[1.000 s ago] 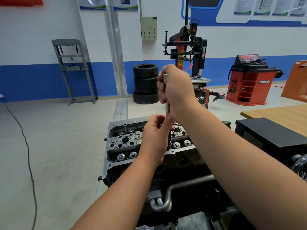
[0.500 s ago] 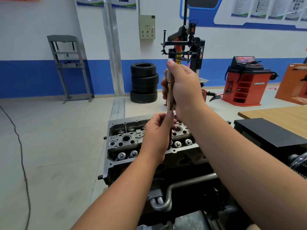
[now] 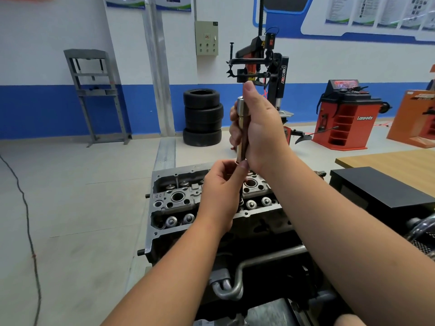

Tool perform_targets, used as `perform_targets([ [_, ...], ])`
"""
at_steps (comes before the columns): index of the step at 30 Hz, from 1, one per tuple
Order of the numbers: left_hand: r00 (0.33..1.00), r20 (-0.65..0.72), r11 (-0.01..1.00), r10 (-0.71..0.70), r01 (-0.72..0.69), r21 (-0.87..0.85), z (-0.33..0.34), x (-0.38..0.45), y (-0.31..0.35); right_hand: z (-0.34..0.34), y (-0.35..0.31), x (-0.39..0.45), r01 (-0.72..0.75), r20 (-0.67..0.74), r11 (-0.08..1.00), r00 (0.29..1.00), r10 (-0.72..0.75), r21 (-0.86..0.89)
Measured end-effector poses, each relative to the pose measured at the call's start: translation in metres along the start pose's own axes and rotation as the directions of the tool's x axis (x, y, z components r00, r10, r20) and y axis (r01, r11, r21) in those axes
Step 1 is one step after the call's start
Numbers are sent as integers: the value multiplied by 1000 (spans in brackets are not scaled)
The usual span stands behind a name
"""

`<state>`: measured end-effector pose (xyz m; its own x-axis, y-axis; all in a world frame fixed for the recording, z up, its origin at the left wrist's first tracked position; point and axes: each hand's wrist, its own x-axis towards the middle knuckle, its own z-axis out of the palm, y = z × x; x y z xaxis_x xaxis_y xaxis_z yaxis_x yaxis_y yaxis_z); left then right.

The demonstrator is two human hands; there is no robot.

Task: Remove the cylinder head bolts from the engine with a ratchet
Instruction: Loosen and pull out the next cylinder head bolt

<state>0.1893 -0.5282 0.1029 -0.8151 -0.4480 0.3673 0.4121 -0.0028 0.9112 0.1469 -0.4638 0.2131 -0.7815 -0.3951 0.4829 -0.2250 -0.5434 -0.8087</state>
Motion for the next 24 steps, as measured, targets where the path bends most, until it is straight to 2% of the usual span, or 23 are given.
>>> perform_targets([
  [3, 999, 46, 998, -5, 8, -70, -1, -2, 2, 0, 2, 0, -78, 53, 997, 996, 76, 26],
  [5, 996, 87, 998, -12, 17, -57, -2, -3, 4, -1, 2, 0, -113, 85, 993, 990, 109, 35],
  [8, 995, 93, 999, -44, 41, 33, -2, -3, 4, -2, 4, -1, -42, 99, 998, 994, 39, 36],
  [11, 995, 93, 999, -32, 30, 25, -1, -2, 4, -3, 8, -1, 76, 91, 997, 993, -77, 11],
  [13, 997, 76, 1000, -23, 23, 10, -1, 0, 2, -3, 10, -1, 102, 66, 995, 993, -102, 5],
  [17, 1000, 9, 999, -26, 26, -19, -1, 3, 0, -3, 8, 1, 59, 43, 997, 997, -57, -41],
  [22, 989, 125, 995, -75, 82, -49, -3, 1, 3, -1, 9, 4, -22, 71, 999, 997, 18, 50],
  [24, 988, 134, 996, -82, 84, -8, -2, 1, 3, -4, 9, 3, 6, 71, 1000, 997, -8, 26],
])
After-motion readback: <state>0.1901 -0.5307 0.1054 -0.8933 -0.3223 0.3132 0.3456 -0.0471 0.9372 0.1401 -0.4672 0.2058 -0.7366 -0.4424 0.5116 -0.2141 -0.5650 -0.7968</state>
